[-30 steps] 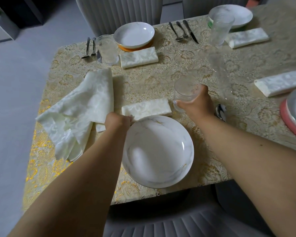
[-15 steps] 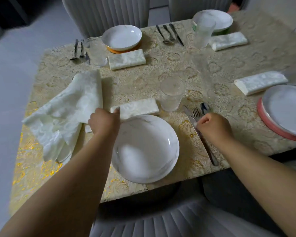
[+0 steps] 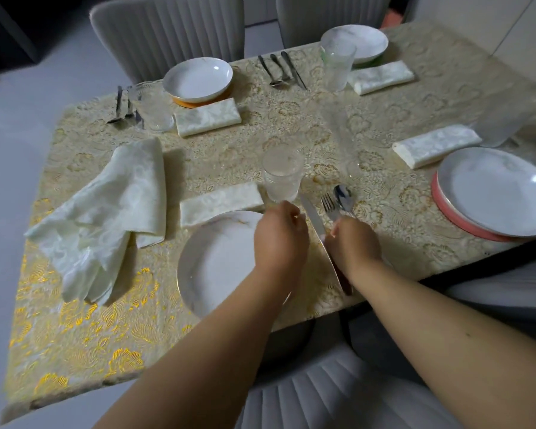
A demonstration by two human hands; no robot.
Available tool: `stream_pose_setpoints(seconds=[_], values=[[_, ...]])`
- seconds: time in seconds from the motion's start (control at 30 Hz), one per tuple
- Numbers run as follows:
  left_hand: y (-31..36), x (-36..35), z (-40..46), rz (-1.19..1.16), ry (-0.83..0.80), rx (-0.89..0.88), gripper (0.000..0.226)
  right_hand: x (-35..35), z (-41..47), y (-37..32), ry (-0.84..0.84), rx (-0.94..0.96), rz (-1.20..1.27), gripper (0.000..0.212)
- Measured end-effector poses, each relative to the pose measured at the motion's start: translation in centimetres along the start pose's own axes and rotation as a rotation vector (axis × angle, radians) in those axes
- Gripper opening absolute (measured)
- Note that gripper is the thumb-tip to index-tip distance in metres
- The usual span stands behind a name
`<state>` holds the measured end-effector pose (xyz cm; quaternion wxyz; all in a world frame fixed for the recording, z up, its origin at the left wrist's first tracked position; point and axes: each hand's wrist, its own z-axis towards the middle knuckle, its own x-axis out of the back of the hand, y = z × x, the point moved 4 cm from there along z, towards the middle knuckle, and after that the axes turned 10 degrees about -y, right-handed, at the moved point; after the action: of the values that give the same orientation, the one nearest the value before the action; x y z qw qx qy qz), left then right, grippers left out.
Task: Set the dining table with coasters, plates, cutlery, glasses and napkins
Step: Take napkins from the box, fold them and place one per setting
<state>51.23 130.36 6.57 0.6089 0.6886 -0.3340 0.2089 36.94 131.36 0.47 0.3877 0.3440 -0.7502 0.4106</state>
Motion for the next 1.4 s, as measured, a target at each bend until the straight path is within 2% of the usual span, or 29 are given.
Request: stream_pose_setpoints(seconds=[0.13, 0.27, 0.33, 0.6, 0.7, 0.8, 0.93, 1.4], values=[[1.2, -4.3, -0.6, 0.143, -0.235, 0.008, 0.018, 2.4, 0.7, 2.8, 0.124, -0.076, 0.014, 0.020], [1.2, -7.2, -0.4, 0.288, -0.340, 0.106, 0.024, 2.5, 1.4, 4.6, 0.055, -0.112, 0.026, 0.018], [1.0, -7.8, -0.2, 0.305, -0.332, 0.164, 0.029, 2.3, 1.6, 5.1, 0.041, -0.128, 0.026, 0.012], [1.7, -8.9, 0.1, 0.272, -0.309, 0.227, 0.029, 2.5, 1.6, 6.3, 0.047, -0.139, 0.063, 0.013], [1.9, -8.8, 0.1, 0.218, -0.296, 0.250, 0.029, 2.7, 0.9, 5.3, 0.138, -0.003, 0.046, 0.016], [2.1, -8.5, -0.1, 0.161, -0.262, 0.252, 0.023, 1.5, 0.7, 4.2, 0.059, 0.098, 0.007, 0.015], [2.4, -8.5, -0.1, 0.169, -0.272, 0.247, 0.025, 0.7, 1.3, 4.4, -0.007, 0.054, 0.002, 0.010], [2.2, -8.7, -0.2, 0.239, -0.289, 0.237, 0.029, 0.5, 1.2, 4.5, -0.068, 0.005, 0.047, 0.010]])
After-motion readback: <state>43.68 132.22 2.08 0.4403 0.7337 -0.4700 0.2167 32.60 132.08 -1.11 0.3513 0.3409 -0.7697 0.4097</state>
